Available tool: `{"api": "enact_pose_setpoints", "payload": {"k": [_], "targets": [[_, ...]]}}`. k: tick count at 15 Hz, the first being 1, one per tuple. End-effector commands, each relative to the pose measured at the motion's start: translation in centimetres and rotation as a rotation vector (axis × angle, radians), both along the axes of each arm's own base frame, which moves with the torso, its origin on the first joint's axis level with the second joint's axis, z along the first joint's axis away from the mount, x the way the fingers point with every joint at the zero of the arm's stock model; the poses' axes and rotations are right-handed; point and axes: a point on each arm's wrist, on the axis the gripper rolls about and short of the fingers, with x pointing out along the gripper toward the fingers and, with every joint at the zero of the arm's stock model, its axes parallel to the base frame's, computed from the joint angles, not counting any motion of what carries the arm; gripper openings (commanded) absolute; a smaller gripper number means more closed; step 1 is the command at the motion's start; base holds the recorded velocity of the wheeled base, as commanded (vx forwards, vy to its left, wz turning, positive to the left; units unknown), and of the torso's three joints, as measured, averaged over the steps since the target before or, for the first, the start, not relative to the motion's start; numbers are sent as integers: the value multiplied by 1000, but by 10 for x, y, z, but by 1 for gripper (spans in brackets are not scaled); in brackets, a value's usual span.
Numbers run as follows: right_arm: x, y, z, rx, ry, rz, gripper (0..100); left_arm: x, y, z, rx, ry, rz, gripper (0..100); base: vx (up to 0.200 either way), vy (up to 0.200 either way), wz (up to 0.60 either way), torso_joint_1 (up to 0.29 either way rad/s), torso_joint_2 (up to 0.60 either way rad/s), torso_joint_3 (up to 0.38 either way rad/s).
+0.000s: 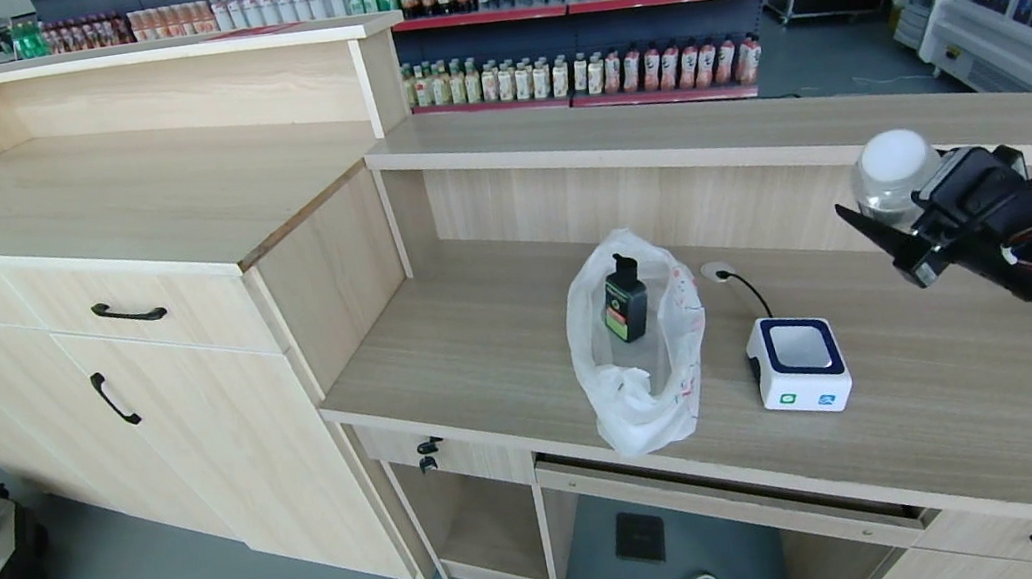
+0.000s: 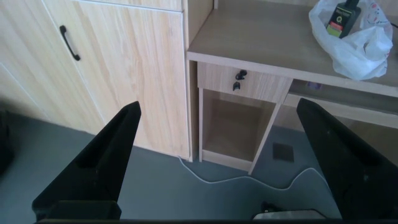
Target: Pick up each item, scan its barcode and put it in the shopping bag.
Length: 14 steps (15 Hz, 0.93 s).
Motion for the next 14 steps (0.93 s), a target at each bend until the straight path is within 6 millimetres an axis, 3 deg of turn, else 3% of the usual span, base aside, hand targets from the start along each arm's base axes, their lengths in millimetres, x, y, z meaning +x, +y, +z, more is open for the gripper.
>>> {"api": "enact_pose_setpoints", "payload": {"k": [1,3,5,9,14], "targets": [[23,-4,-47,-29,59,-15,0,0,0,0,0,0,0,100,0,0,0,0,0,0],[30,-6,-64,-34,87,-12,0,0,0,0,0,0,0,100,0,0,0,0,0,0],[38,-14,-73,-43,105,24,0,0,0,0,0,1,0,100,0,0,600,5,2,-2],[60,-24,-72,-57,55,60,0,0,0,0,1,0,0,100,0,0,150,1,2,1],[85,-33,-88,-61,53,50,0,0,0,0,1,0,0,100,0,0,0,0,0,0]]}}
